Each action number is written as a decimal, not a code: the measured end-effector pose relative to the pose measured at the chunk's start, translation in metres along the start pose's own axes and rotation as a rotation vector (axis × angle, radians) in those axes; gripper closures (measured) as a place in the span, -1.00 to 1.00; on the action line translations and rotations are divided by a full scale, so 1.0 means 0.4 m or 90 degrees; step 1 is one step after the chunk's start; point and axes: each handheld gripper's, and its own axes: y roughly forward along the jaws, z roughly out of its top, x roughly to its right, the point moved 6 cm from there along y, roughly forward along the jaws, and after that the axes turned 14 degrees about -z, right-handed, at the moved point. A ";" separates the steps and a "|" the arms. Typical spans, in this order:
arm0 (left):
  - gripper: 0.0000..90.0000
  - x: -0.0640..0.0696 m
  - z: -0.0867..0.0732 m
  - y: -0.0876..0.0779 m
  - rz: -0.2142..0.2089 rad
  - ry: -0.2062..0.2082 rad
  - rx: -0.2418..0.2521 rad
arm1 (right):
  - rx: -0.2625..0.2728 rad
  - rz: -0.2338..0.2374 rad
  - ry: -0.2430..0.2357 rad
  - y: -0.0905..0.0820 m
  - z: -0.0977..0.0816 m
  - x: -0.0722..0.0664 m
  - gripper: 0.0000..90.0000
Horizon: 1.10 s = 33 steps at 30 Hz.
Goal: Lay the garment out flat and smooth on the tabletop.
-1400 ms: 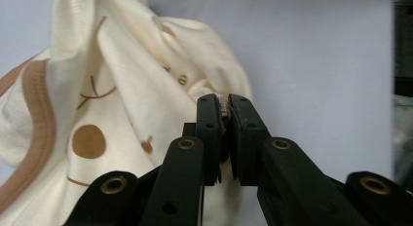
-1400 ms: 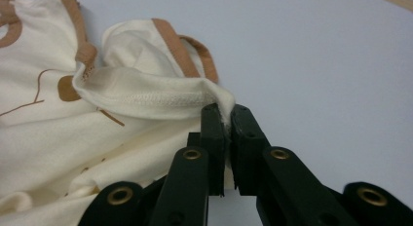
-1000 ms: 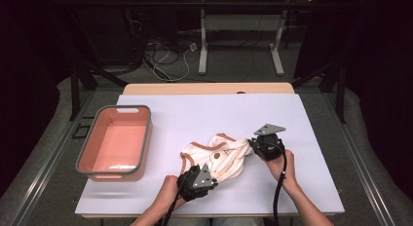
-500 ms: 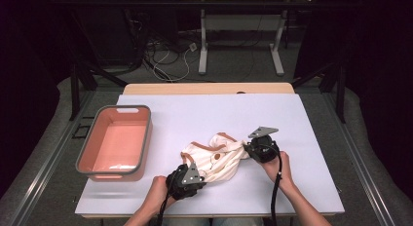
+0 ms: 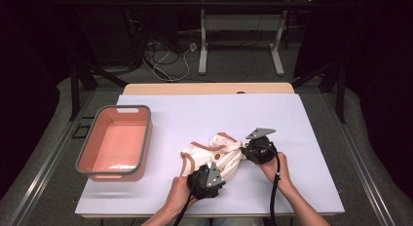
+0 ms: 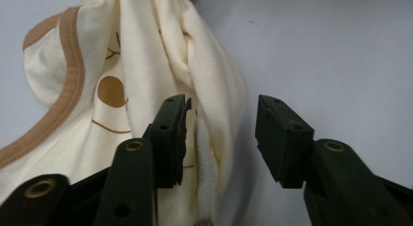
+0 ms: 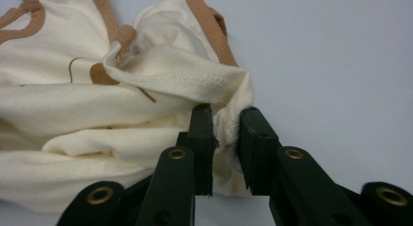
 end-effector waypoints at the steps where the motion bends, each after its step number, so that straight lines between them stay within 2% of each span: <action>1: 0.31 -0.002 -0.002 0.008 -0.005 -0.002 0.000 | -0.002 -0.001 -0.002 0.000 0.000 -0.001 0.68; 5: 0.55 -0.001 -0.002 0.025 -0.010 0.002 -0.001 | 0.005 0.008 -0.004 0.004 0.002 -0.007 0.67; 6: 0.65 -0.001 -0.003 0.029 -0.012 0.003 -0.002 | -0.004 0.011 -0.006 0.002 0.001 -0.009 0.69; 8: 0.80 0.003 -0.004 0.032 -0.023 0.009 -0.003 | 0.000 0.013 -0.011 0.003 0.000 -0.012 0.78; 10: 0.86 0.005 -0.004 0.031 -0.024 0.019 -0.006 | -0.008 0.008 -0.018 0.001 -0.003 -0.014 0.85; 14: 0.89 0.008 -0.008 0.022 -0.034 0.022 0.003 | 0.010 -0.006 -0.021 -0.001 0.001 -0.008 0.89; 16: 0.89 0.008 -0.007 0.013 -0.043 0.027 0.014 | 0.011 -0.021 -0.024 -0.010 0.003 0.006 0.89; 20: 0.89 0.006 -0.010 -0.024 -0.047 0.034 0.028 | 0.022 -0.030 0.001 -0.016 0.002 0.033 0.89; 27: 0.90 -0.007 -0.039 -0.092 -0.062 0.012 0.055 | 0.026 -0.035 0.004 -0.021 0.007 0.033 0.90; 31: 0.90 -0.017 -0.054 -0.124 -0.079 -0.008 0.070 | 0.024 -0.047 0.015 -0.023 0.008 0.044 0.91; 33: 0.91 -0.030 -0.064 -0.134 -0.078 -0.021 0.077 | 0.023 -0.047 0.019 -0.022 0.006 0.048 0.91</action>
